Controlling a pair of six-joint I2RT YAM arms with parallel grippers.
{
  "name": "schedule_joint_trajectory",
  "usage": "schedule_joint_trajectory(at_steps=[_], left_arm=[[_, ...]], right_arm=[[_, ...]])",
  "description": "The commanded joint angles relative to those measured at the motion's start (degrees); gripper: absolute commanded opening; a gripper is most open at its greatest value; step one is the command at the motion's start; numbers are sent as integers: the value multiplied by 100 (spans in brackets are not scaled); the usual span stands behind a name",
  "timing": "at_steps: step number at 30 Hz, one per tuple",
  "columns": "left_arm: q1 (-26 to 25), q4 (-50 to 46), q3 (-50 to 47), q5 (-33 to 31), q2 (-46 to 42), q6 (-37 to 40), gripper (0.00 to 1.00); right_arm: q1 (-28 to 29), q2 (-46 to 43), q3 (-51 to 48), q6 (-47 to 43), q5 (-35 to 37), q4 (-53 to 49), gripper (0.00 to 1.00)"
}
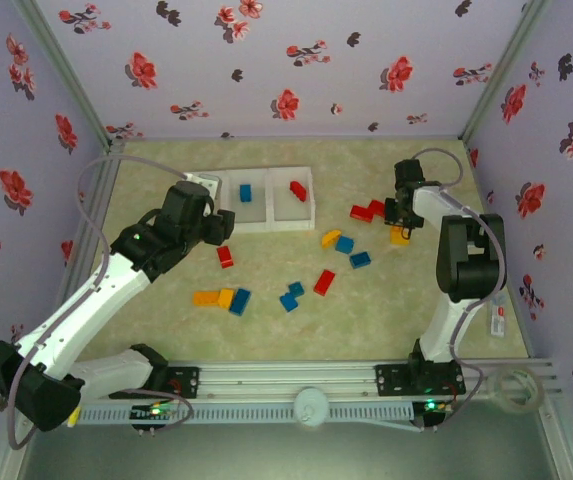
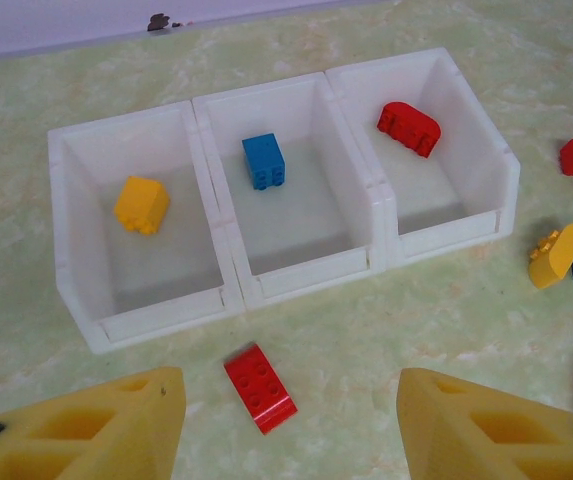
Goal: Sort the legos into containers by color
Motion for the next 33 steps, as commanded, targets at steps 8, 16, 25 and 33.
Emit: schedule_joint_trajectory(at_steps=[8, 16, 25, 33], left_arm=[[37, -113, 195, -144, -58, 208, 58], [37, -185, 336, -138, -75, 145, 57], [45, -366, 358, -208, -161, 26, 56], [74, -565, 327, -375, -292, -127, 54]], right_arm=[[162, -581, 361, -97, -193, -368, 28], [1201, -994, 998, 57, -108, -472, 28], [2512, -587, 1937, 350, -419, 36, 28], [3377, 593, 3260, 666, -886, 515, 28]])
